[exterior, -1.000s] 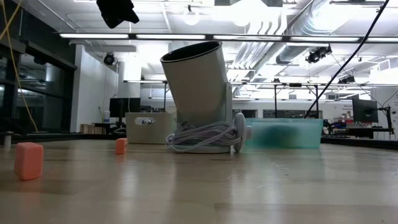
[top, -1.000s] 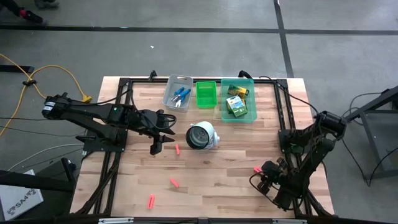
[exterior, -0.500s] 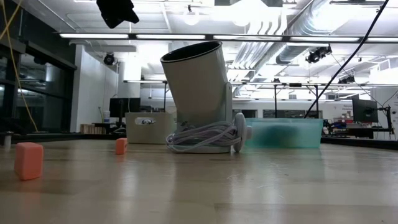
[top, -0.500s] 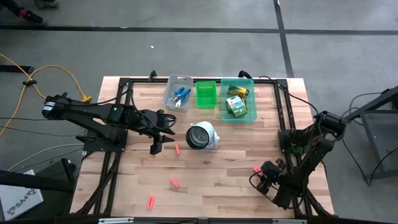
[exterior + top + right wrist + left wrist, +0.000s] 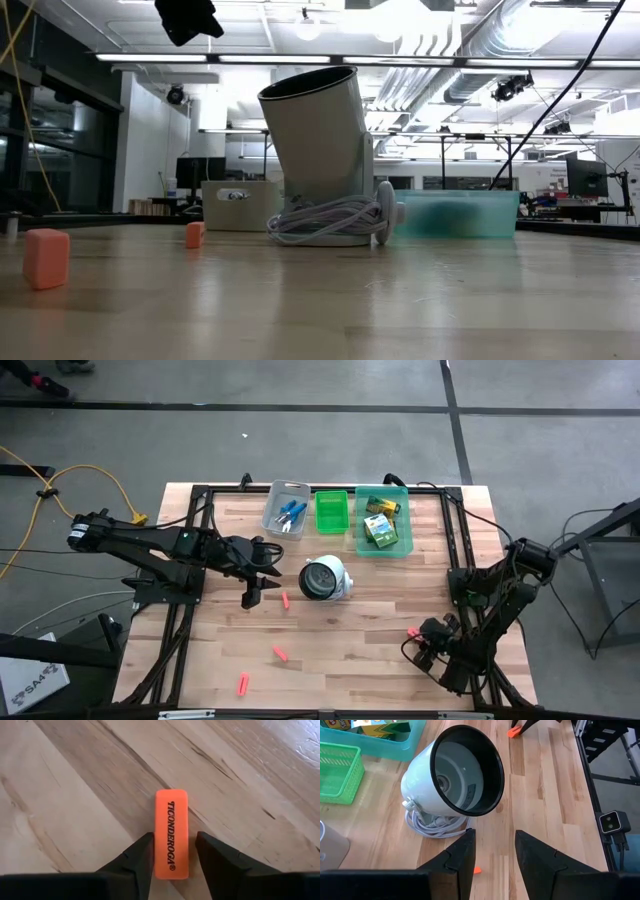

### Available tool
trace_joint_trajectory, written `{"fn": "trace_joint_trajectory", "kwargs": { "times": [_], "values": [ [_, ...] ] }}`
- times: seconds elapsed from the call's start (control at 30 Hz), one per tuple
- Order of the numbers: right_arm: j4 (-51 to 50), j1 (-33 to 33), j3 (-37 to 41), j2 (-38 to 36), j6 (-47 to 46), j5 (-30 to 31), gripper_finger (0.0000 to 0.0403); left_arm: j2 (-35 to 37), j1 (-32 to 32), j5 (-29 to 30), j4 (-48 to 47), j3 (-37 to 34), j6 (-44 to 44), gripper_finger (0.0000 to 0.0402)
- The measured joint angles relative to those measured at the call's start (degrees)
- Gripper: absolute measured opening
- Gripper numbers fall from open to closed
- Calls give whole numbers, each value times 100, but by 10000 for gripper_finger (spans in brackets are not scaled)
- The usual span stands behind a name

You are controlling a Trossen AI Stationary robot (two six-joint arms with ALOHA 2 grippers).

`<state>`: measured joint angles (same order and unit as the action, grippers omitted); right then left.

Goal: Pick & Place School Supplies
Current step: Put the orange eraser into the green bin

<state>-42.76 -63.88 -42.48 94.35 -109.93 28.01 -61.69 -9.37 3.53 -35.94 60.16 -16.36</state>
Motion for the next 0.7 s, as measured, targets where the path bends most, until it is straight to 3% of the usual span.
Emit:
{"fn": "trace_joint_trajectory", "kwargs": {
  "times": [0.3,0.7],
  "values": [
    [81,-2,11,0,11,9,72,0,0,-1,0,0,0,134],
    [167,0,21,1,-124,134,71,0,0,-1,0,0,2,134]
  ]
}}
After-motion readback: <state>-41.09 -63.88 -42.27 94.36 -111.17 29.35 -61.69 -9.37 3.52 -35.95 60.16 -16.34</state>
